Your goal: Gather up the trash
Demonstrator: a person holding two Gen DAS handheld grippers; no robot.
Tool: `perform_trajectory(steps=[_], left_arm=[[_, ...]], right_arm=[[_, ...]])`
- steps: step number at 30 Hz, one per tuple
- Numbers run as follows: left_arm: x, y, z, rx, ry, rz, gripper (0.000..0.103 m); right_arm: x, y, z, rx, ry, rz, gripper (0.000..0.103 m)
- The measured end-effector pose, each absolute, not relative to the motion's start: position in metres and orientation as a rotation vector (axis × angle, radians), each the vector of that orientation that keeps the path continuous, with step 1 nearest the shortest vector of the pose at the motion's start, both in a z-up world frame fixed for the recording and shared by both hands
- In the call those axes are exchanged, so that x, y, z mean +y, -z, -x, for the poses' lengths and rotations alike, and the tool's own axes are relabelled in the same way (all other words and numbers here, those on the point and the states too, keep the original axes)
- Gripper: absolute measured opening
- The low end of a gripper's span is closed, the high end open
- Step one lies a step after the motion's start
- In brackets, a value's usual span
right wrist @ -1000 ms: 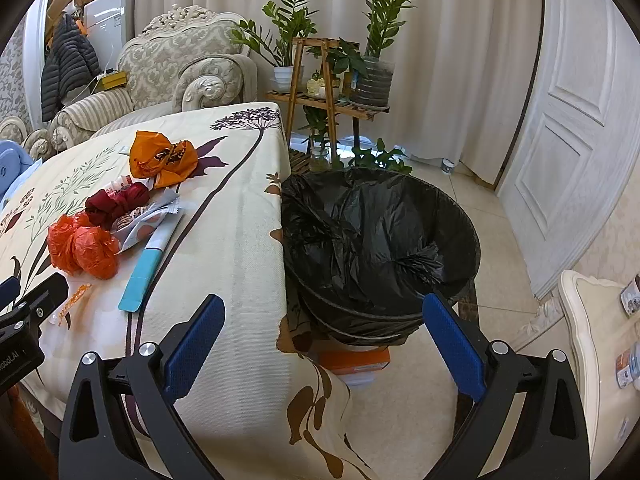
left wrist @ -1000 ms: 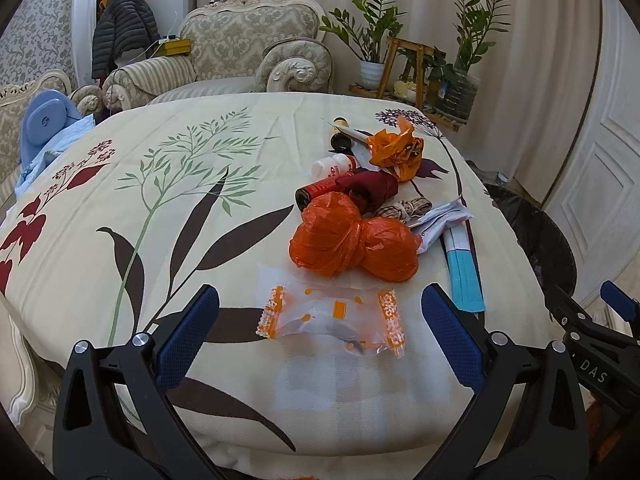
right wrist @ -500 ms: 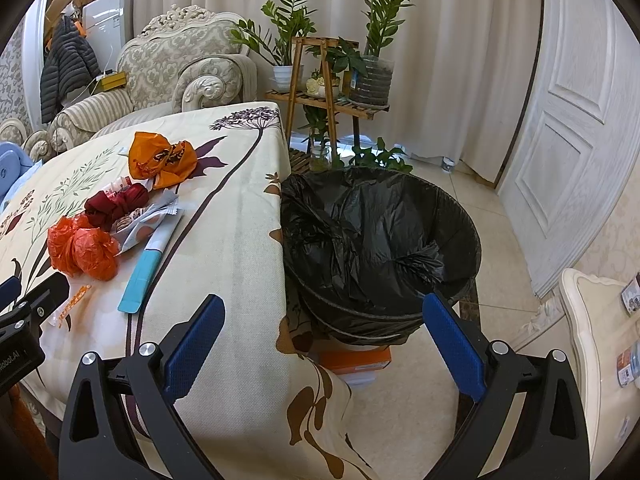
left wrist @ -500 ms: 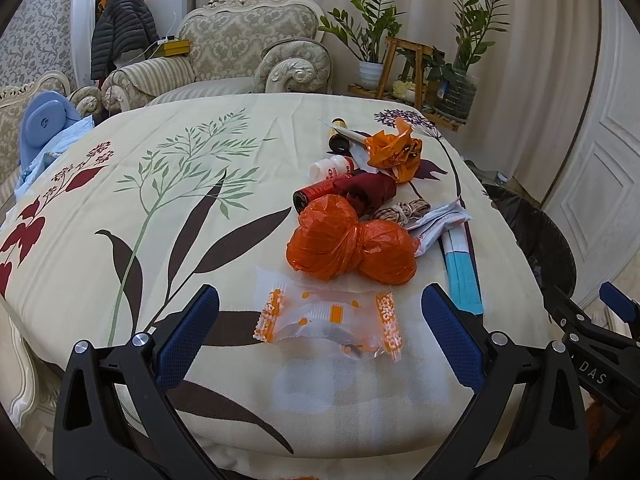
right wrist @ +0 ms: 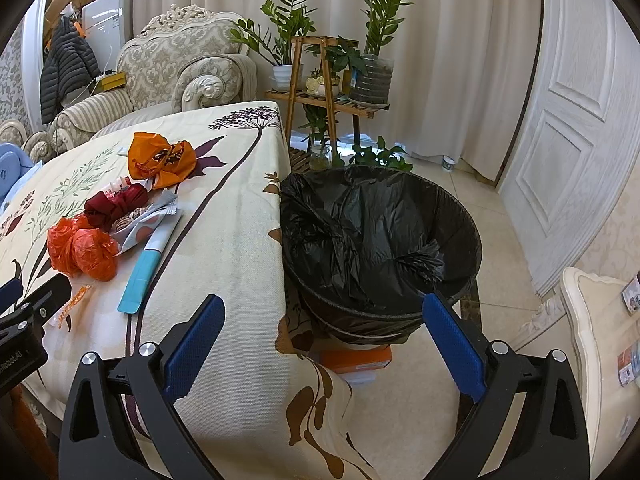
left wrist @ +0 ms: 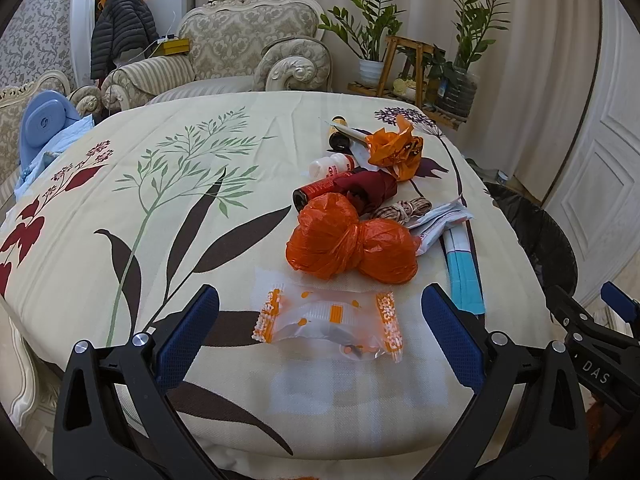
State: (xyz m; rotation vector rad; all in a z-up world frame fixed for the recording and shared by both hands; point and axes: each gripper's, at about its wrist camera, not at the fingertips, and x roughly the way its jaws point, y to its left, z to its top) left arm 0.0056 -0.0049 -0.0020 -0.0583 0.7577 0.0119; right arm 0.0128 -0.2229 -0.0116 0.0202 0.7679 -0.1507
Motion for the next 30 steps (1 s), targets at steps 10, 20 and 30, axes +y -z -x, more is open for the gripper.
perform_trajectory(steps=[10,20,30], left_arm=[[-0.005,0.002,-0.007,0.76,-0.012,0.058,0.099],[-0.006,0.002,-0.007,0.76,-0.013,0.057,0.099],[-0.007,0.005,-0.009,0.766,-0.011,0.054,0.099]], right_arm=[[-0.223,0.01,-0.014,0.767,0.15,-0.018,0.096],[-0.223,0.009,-0.015,0.767,0.148,-0.018,0.096],[-0.216,0.014,-0.013,0.773,0.152,-0.023,0.096]])
